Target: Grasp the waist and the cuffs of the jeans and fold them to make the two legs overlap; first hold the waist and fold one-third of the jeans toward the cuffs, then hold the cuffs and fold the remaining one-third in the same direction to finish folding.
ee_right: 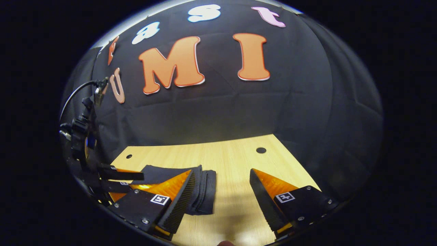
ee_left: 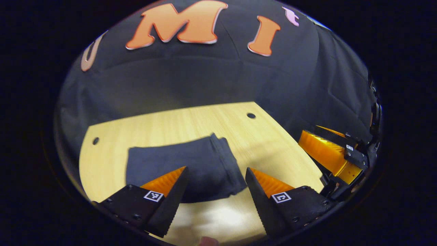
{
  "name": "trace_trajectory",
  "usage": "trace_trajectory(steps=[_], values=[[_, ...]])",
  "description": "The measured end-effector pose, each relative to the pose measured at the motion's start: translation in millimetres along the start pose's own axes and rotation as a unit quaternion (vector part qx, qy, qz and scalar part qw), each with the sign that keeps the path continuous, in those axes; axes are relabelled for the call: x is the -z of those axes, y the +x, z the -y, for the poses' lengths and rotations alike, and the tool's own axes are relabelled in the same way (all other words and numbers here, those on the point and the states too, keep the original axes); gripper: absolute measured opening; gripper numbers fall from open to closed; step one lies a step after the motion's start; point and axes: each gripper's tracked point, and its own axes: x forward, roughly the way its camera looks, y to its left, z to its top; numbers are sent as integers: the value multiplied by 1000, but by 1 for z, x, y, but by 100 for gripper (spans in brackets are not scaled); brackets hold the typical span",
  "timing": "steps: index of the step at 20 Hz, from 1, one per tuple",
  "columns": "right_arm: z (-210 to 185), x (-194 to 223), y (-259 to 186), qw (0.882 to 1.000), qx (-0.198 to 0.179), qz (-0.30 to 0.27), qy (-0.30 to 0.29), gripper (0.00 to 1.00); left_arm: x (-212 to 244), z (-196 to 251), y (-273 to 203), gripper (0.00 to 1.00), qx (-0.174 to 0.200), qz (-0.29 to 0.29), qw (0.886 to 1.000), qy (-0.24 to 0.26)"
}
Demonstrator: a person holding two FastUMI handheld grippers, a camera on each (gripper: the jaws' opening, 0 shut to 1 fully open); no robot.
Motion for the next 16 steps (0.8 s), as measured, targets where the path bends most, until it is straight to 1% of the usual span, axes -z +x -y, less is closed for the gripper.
trace_trajectory(steps=[1, 3, 5, 7, 9, 10, 11, 12, 13, 14, 15, 16], values=[[-9, -8, -1, 1000, -5, 12, -9, 97, -9, -12, -13, 100, -17, 21, 1000, 0], [-28, -21, -4, 999, -18, 32, -23, 97, -22, -29, -38, 99, -47, 63, 997, 1], [-46, -34, -8, 998, -30, 52, -33, 97, -38, -48, -72, 99, -74, 110, 991, 5], [-64, -48, -14, 995, -45, 77, -42, 97, -49, -69, -107, 99, -101, 150, 983, 11], [-83, -63, -21, 989, -66, 119, -55, 97, -53, -87, -135, 99, -119, 182, 976, 8], [-88, -70, -24, 986, -69, 139, -64, 97, -53, -94, -144, 99, -129, 194, 972, 6], [-94, -71, -25, 983, -73, 149, -74, 96, -51, -100, -152, 99, -141, 205, 968, 3], [-101, -70, -28, 981, -79, 155, -81, 100, -51, -102, -157, 99, -150, 219, 964, 1], [-107, -69, -28, 980, -83, 158, -87, 100, -52, -104, -163, 99, -155, 231, 960, -1], [-112, -68, -30, 979, -87, 162, -89, 96, -53, -108, -167, 99, -167, 245, 955, -1], [-114, -70, -31, 977, -92, 170, -91, 96, -57, -109, -179, 98, -173, 258, 951, 4], [-116, -74, -34, 975, -97, 177, -91, 96, -56, -115, -179, 99, -183, 269, 945, 11]])
